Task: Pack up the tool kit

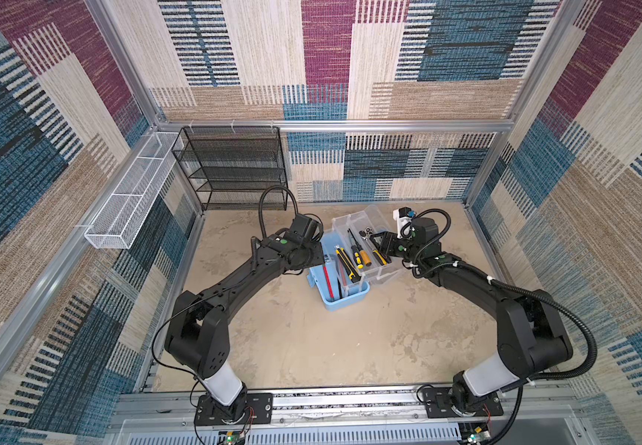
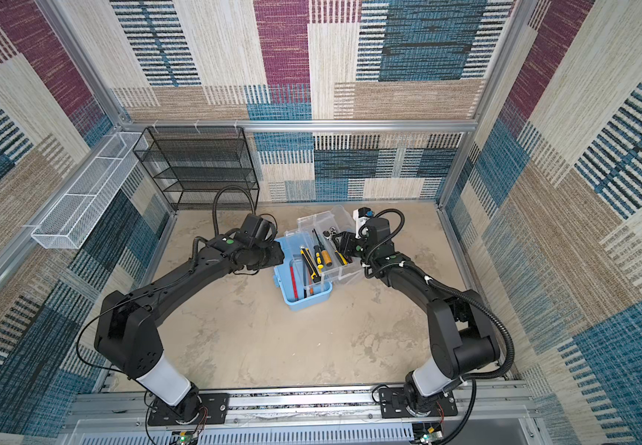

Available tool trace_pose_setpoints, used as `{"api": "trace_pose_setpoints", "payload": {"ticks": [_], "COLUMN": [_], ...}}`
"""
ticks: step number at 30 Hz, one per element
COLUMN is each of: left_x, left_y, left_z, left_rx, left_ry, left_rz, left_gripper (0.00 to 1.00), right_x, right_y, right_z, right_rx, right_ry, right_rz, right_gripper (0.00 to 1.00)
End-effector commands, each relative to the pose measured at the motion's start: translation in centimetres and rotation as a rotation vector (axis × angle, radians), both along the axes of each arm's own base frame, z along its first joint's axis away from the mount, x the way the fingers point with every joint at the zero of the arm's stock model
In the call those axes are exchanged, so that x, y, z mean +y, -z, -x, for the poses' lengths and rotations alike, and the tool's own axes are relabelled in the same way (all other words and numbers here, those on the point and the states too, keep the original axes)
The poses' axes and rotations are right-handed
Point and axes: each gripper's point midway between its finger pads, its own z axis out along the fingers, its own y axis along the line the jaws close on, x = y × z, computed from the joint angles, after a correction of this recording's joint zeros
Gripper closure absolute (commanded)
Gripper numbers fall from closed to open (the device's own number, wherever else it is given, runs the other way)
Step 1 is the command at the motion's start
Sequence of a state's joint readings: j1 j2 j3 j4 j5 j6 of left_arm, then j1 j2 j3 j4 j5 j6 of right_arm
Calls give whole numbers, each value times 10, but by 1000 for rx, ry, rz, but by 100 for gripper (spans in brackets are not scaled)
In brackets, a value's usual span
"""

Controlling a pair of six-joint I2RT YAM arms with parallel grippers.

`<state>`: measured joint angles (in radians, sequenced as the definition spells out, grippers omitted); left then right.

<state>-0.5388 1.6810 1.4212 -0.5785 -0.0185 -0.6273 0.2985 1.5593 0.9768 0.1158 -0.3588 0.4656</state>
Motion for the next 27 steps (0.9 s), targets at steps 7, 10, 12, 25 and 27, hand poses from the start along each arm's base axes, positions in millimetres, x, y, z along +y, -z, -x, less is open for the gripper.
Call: {"api": "trace_pose_setpoints", "payload": {"ticks": [7,10,12,25,27], "left_x": [-41,-47,-51,-70,-72], "left_y": [-15,-14,-14,-2,0], "left_z": [-25,-29,-32,-42,-43], "left_rx": [4,7,9,45,48], "left_ry": [140,150,158,182,183], "left_rz": [61,70,79,82,83], "left_gripper": [44,45,46,51,52], "right_x": [8,7,8,7,8], "right_y": [-5,-5,-5,-5,-4], "right_z": [3,3,2,2,3], "right_rx": [-13,-14,-16,-18,-16], "right_ry": [-32,-30,-31,-28,-30], "right_rz": [-5,-1,1,18,19], "right_gripper": [49,49,49,48,48]}}
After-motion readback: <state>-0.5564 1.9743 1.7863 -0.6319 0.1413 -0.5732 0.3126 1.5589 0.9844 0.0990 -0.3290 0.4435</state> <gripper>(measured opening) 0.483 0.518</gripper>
